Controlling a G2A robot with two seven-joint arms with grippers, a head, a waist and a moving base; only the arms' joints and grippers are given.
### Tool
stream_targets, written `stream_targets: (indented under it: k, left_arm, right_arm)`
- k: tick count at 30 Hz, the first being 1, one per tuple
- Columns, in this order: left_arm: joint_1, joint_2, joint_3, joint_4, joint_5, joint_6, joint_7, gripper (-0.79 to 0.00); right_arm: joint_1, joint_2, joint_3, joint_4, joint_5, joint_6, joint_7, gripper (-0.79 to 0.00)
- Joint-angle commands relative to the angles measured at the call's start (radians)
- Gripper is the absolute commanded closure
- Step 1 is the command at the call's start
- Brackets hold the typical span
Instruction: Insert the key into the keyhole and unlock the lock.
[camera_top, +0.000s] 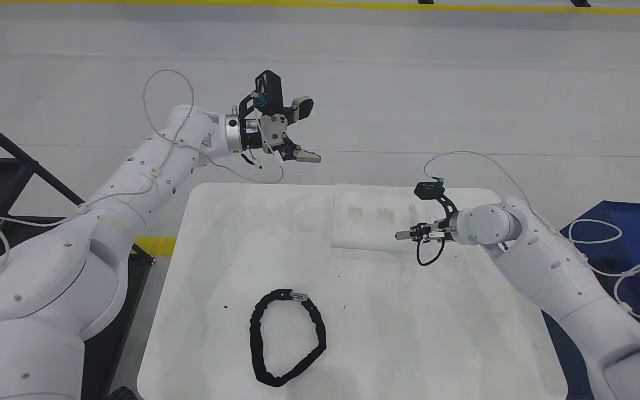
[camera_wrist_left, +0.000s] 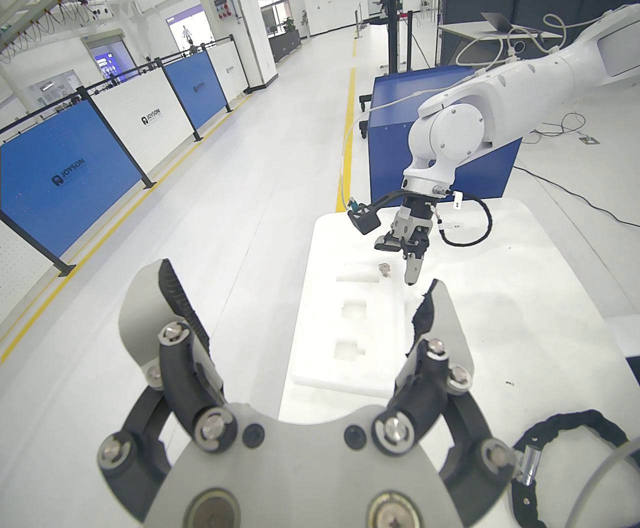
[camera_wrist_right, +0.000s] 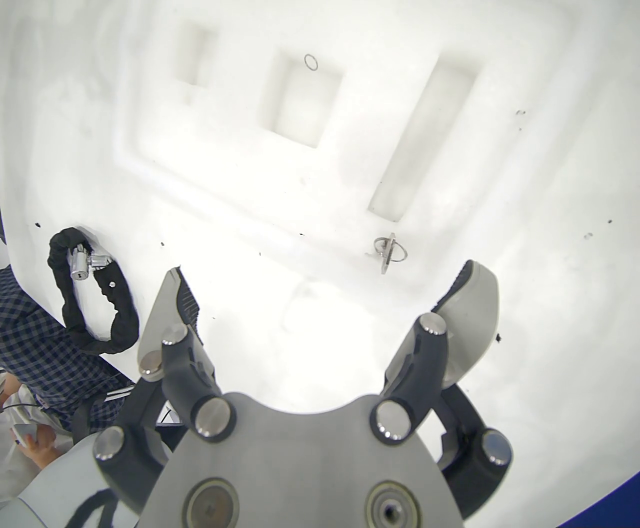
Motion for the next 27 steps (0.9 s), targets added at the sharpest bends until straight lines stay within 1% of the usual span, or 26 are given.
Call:
stream_targets:
  k: [1,12,15,19,27]
  left_arm:
    - [0.000,0.000,0.000,0.000,0.000,0.000,0.000,-0.785]
    - [0.000,0.000,0.000,0.000,0.000,0.000,0.000,-0.785]
    - [0.000,0.000,0.000,0.000,0.000,0.000,0.000,-0.785]
    - [0.000,0.000,0.000,0.000,0.000,0.000,0.000,-0.785]
    - [0.000,0.000,0.000,0.000,0.000,0.000,0.000,-0.785]
  right_arm:
    - [0.000,0.000,0.000,0.000,0.000,0.000,0.000,-0.785]
    - [0.000,0.000,0.000,0.000,0.000,0.000,0.000,-0.785]
    - [-0.023,-0.001,0.005,-0.007,0.009,-0.004,-0.026,-0.785]
    - [-0.023,-0.006,0.001,0.010,-0.013,-0.058,-0.007,-0.785]
    - [0.024,-0.034,-0.017,0.087,-0.042,-0.171,0.025,-0.785]
